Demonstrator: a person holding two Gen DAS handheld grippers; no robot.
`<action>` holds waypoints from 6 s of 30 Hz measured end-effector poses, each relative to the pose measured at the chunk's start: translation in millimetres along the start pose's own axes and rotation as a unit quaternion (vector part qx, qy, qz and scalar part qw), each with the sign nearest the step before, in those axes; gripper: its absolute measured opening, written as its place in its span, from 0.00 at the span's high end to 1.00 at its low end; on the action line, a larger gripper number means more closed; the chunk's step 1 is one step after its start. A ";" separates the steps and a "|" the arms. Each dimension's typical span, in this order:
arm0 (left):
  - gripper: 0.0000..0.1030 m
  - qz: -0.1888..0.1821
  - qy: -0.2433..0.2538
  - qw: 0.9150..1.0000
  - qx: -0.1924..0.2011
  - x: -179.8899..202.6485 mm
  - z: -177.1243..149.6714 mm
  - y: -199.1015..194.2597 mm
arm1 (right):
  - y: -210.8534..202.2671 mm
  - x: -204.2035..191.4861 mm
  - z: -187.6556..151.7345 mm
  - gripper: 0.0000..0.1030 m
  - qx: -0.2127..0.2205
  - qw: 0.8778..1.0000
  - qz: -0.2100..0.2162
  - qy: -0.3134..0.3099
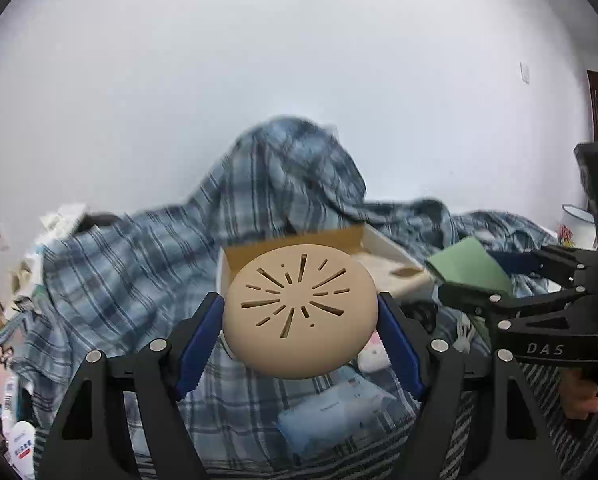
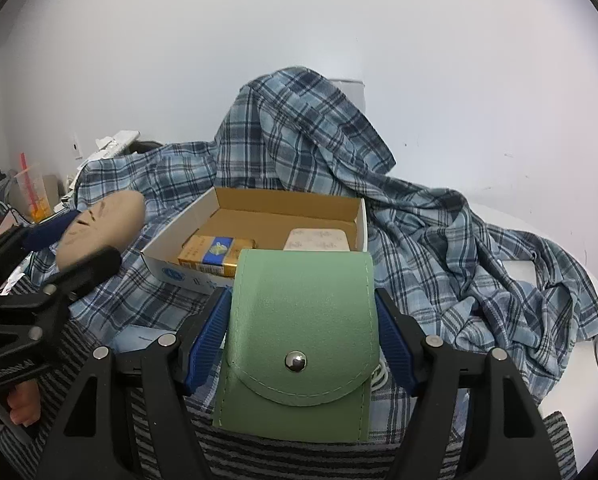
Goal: Organize soft objects
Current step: 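Lower the tan pad into the box with the left tool while the right tool drops the green pouch in, then withdraw both open tools from the box, then grasp the black hair ties with the right tool while the left tool grasps the blue wipes pack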
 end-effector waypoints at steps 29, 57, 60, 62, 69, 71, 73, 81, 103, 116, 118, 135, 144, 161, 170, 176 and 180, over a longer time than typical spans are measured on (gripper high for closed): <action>0.23 0.021 -0.033 0.992 0.117 -37.0 129.7 25.2 | 29.6 8.9 146.6 0.33 0.129 0.989 -0.067 0.013; 0.14 0.018 -0.061 0.993 -0.105 -57.0 56.3 156.5 | 160.8 31.8 70.3 0.14 -0.104 0.993 -0.017 0.055; 0.13 0.030 -0.068 0.994 -0.076 -63.6 63.5 147.6 | 154.2 32.2 76.5 0.14 -0.091 0.994 -0.018 0.049; 0.13 0.032 -0.074 0.995 -0.061 -67.0 68.7 141.0 | 146.8 34.6 81.2 0.14 -0.085 0.995 -0.018 0.050; 0.13 0.035 -0.076 0.996 -0.016 -67.1 91.1 98.6 | 91.9 32.4 93.0 0.14 -0.033 0.999 -0.021 0.031; 0.13 0.037 -0.058 0.998 0.002 -61.2 96.3 78.0 | 70.6 28.0 88.4 0.14 -0.020 1.000 -0.015 0.016; 0.13 0.038 -0.036 0.998 0.017 -53.6 96.2 56.0 | 54.5 24.5 82.5 0.14 -0.012 1.000 -0.005 0.003; 0.06 0.033 -0.019 0.998 0.052 -31.1 63.9 -3.5 | 4.8 23.1 53.5 0.14 0.018 1.000 0.012 0.021; 0.00 -0.001 0.013 0.998 0.064 5.0 19.1 -15.6 | -10.3 38.5 14.9 0.00 0.067 0.997 -0.009 0.025; 0.00 0.002 0.006 0.998 0.066 4.2 18.5 -15.0 | -13.8 34.2 16.4 0.00 0.076 0.997 -0.009 0.011; 0.00 0.004 0.003 0.998 0.069 3.6 18.5 -16.4 | -13.8 34.0 16.2 0.00 0.076 0.997 -0.009 0.011; 0.00 0.009 -0.015 0.999 0.052 -2.3 17.3 -9.0 | 16.7 38.3 7.1 0.00 -0.004 0.999 -0.019 0.025; 0.00 -0.003 -0.040 0.997 0.066 -12.2 18.4 -15.2 | 36.9 26.4 0.7 0.01 -0.064 0.998 -0.008 -0.002; 0.00 0.012 -0.049 0.998 0.043 -17.4 14.0 -5.0 | 96.2 6.3 -17.7 0.52 -0.183 0.982 0.039 0.013; 0.00 0.007 -0.049 0.998 0.042 -15.9 13.9 -4.1 | 81.4 20.4 -15.8 0.89 -0.167 0.985 0.034 0.020; 0.00 -0.007 -0.048 0.998 0.041 -14.1 13.2 -3.6 | 43.7 33.0 -6.5 0.90 -0.116 0.993 0.018 0.015; 0.00 -0.013 -0.050 0.998 0.035 -14.5 12.5 -0.2 | 27.3 45.8 -2.0 0.90 -0.073 0.997 -0.003 0.006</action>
Point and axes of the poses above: each gripper's, at about its wrist camera, not at the fingertips, and y roughly the way its jaws point, x to its right, z to its top, the point moved 6 cm from there along y, roughly the way its jaws point, and after that the axes turned 2 degrees about -x, right-handed, at the moved point
